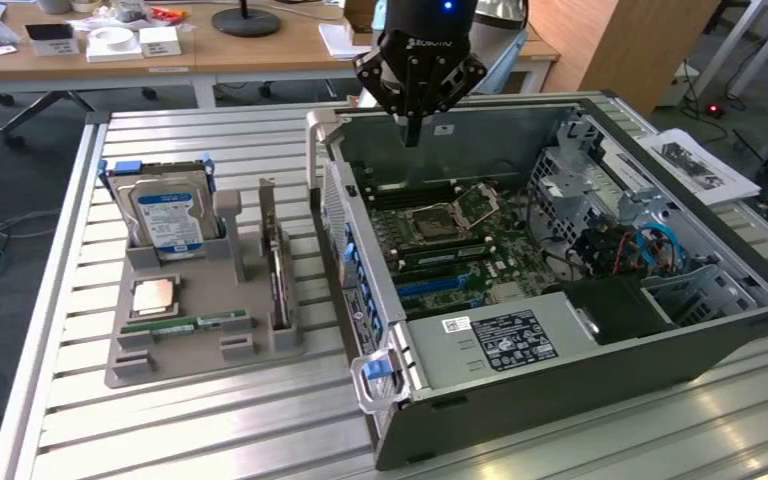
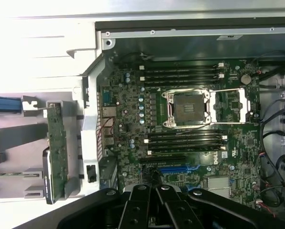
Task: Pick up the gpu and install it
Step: 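Reach for the gpu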
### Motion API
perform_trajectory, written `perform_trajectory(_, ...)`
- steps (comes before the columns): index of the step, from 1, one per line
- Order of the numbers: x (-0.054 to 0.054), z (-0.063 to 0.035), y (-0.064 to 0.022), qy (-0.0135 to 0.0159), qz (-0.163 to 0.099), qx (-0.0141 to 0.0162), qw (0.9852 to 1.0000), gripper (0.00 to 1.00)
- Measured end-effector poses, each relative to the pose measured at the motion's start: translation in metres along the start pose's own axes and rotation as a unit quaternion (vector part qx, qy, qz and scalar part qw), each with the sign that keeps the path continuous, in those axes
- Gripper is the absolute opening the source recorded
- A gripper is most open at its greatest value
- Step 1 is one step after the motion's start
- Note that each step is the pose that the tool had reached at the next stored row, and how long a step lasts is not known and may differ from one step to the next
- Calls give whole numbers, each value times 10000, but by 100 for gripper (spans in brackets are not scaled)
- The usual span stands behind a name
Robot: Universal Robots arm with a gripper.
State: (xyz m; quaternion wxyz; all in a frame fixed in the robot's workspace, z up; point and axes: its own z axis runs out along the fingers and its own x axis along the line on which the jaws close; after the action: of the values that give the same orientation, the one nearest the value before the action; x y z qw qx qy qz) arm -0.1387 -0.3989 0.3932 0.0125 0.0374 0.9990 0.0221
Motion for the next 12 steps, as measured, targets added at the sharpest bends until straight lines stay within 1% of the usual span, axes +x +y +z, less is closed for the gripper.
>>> perform_trajectory(6, 77, -2, -6, 0, 0, 0, 10000, 11)
perform_trajectory(12, 203, -5, -15, 0, 0, 0, 10000, 11)
